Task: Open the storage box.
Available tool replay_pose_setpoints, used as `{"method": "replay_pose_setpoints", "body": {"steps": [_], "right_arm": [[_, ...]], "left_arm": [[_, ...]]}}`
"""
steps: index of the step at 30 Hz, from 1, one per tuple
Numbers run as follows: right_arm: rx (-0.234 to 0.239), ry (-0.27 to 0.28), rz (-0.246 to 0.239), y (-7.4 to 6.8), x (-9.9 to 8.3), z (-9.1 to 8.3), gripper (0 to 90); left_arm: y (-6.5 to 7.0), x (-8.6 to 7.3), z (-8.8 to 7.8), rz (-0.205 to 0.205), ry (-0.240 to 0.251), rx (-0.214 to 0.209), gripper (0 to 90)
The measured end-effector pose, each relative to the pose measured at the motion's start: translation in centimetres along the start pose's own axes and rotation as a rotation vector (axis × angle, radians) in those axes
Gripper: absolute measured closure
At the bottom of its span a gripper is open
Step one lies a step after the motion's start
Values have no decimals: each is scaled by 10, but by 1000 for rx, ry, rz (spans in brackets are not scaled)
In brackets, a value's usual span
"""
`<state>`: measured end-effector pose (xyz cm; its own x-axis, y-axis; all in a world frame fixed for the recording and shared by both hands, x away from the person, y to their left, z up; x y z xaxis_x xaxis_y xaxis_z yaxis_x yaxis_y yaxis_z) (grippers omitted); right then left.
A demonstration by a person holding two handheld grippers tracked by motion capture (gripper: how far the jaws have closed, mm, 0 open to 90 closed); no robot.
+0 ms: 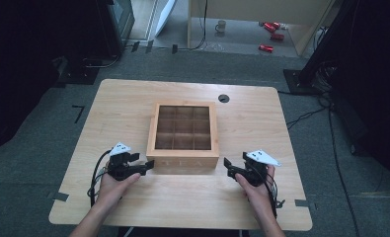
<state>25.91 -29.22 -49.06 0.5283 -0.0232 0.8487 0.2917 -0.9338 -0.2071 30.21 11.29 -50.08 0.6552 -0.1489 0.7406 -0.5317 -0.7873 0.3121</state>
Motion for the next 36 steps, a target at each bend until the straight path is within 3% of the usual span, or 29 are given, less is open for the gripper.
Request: {"method": "replay_pose_setpoints", "body": {"steps": [4, 8, 11, 19, 24, 36], "right_arm": [[-3, -3, 3, 0, 0, 0, 193], [-2, 1, 1, 0, 0, 0, 194], [0, 0, 3, -1, 0, 0, 195], [28, 9, -13, -6, 2, 0, 210], [53, 14, -33, -12, 5, 0, 214], [67, 20, -60, -17, 9, 0, 215]], "left_arm": [[-2, 2, -3, -16, 17, -11, 236], [-11, 8, -10, -85, 53, 1, 252], [-15, 10, -9, -104, 55, 0, 261], [-8, 13, -5, -62, 47, -6, 275], [-8, 14, -6, -64, 58, 6, 321], [-4, 19, -4, -21, 59, 15, 356]]}}
Point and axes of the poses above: each handheld gripper's, and its own axes: z roughly forward along the jaws, x roughly out of its top, y roughly to its right, the point moved 1 cm from there along z, roughly forward along the jaws, and after that the axes turned 2 degrees about y, right-handed, at the moved point
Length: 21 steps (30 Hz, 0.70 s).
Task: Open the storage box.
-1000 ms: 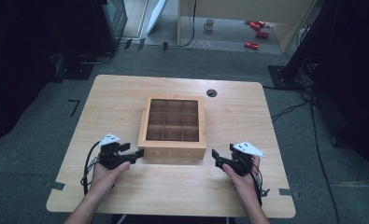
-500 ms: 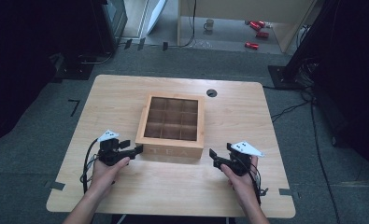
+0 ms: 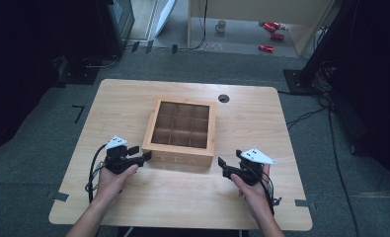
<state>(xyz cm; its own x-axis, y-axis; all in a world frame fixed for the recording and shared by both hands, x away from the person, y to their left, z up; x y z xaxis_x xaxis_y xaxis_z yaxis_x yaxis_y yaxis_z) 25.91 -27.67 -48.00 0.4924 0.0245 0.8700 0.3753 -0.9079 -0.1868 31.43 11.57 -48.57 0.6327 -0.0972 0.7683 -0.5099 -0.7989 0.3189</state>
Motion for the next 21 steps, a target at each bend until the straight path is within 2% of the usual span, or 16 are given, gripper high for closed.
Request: {"method": "replay_pose_setpoints", "body": {"steps": [4, 8, 17, 20, 21], "right_arm": [[3, 0, -6, -1, 1, 0, 216], [19, 6, -21, -3, 3, 0, 221], [55, 28, -62, -11, 9, 2, 221], [65, 36, -72, -14, 12, 3, 221], [81, 41, -83, -16, 16, 4, 220]], "left_arm": [[1, 0, 0, 10, 4, -6, 374], [5, 2, -1, 54, 18, 15, 399], [4, 8, -1, 39, 44, 28, 431], [5, 10, -2, 50, 48, 28, 433], [7, 11, -2, 55, 53, 27, 434]]}}
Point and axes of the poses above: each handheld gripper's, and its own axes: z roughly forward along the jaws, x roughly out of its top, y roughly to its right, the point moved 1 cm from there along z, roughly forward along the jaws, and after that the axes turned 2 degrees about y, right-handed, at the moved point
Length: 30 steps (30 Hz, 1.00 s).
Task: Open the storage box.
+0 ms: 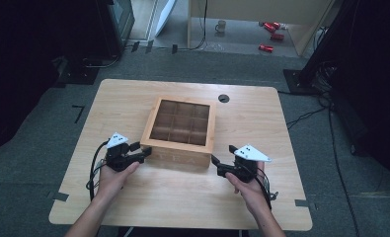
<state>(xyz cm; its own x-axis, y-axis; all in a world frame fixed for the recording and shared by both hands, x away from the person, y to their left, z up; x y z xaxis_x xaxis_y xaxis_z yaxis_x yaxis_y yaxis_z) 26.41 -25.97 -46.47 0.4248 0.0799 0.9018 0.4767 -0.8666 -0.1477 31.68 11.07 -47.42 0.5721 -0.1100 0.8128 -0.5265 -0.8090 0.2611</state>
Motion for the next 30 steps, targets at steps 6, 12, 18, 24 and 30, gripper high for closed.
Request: {"method": "replay_pose_setpoints", "body": {"steps": [6, 12, 18, 24, 30], "right_arm": [[31, -1, -44, -8, 5, 5, 219], [34, -15, -47, -9, 6, 10, 219], [27, -15, -59, -9, 8, 13, 220], [13, -21, -69, -7, 8, 14, 221], [-10, -22, -76, -1, 7, 15, 226]], "left_arm": [[5, 5, -1, 24, 21, -1, 433], [13, 9, -1, 83, 33, 20, 445], [20, 10, -1, 121, 43, 35, 443], [22, 13, -2, 107, 53, 33, 446], [23, 13, -1, 107, 50, 43, 449]]}}
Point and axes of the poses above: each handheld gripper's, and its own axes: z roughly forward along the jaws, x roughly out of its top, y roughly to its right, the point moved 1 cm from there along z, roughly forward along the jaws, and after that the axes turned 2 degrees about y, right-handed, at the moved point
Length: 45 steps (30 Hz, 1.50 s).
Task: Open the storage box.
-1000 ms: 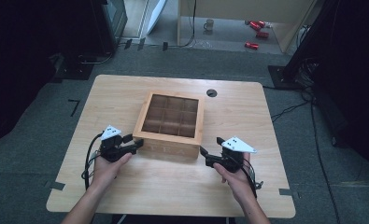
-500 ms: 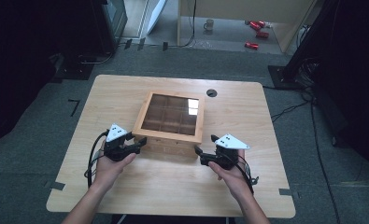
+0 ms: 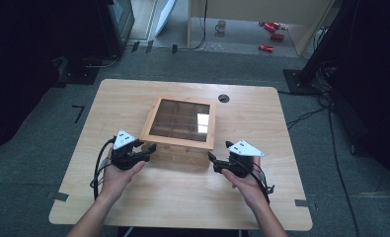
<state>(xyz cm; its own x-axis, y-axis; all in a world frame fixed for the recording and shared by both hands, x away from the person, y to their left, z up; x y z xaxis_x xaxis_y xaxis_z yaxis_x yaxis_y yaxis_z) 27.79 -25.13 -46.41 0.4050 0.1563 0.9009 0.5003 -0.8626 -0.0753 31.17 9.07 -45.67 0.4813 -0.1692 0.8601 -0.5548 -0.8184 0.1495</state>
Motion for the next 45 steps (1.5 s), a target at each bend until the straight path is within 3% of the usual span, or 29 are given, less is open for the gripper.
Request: {"method": "replay_pose_setpoints", "body": {"steps": [4, 10, 14, 15, 16, 21, 22, 29, 33, 35, 38, 41, 43, 45], "right_arm": [[-13, 10, -7, 2, 0, 1, 231], [-36, 33, -34, 3, -1, 1, 256], [-53, 71, -67, 6, 2, -2, 279], [-58, 75, -92, 5, 2, -2, 289], [-61, 103, -158, 2, 3, -2, 328], [-48, 133, -225, -2, 5, -2, 366], [-35, 140, -261, -5, 7, -1, 372], [-19, 133, -338, -12, 5, 3, 411], [-5, 150, -334, -13, 7, 2, 447], [6, 176, -319, -11, 12, 2, 450], [12, 177, -320, -9, 16, 1, 451], [11, 171, -327, -9, 18, 1, 452], [15, 170, -335, -9, 20, 1, 452], [15, 172, -336, -8, 23, 0, 454]], "left_arm": [[2, 0, 0, 2, -4, -7, 449], [11, 0, 1, 38, -9, -30, 457], [17, 1, 3, 43, -9, -76, 480], [19, 1, 3, 49, -10, -79, 480], [21, 3, 3, 43, -5, -69, 469], [18, 5, 2, 32, 0, -71, 466], [16, 6, 2, 19, -3, -63, 458], [2, 2, -2, -11, -5, -42, 426], [-5, -3, -4, -28, -14, -40, 416], [-16, -11, -6, -48, -26, -35, 412], [-28, -19, -10, -63, -39, -13, 409], [-37, -26, -13, -84, -47, -20, 368], [-43, -33, -16, -80, -57, 13, 375], [-49, -40, -18, -88, -78, 19, 359]]}}
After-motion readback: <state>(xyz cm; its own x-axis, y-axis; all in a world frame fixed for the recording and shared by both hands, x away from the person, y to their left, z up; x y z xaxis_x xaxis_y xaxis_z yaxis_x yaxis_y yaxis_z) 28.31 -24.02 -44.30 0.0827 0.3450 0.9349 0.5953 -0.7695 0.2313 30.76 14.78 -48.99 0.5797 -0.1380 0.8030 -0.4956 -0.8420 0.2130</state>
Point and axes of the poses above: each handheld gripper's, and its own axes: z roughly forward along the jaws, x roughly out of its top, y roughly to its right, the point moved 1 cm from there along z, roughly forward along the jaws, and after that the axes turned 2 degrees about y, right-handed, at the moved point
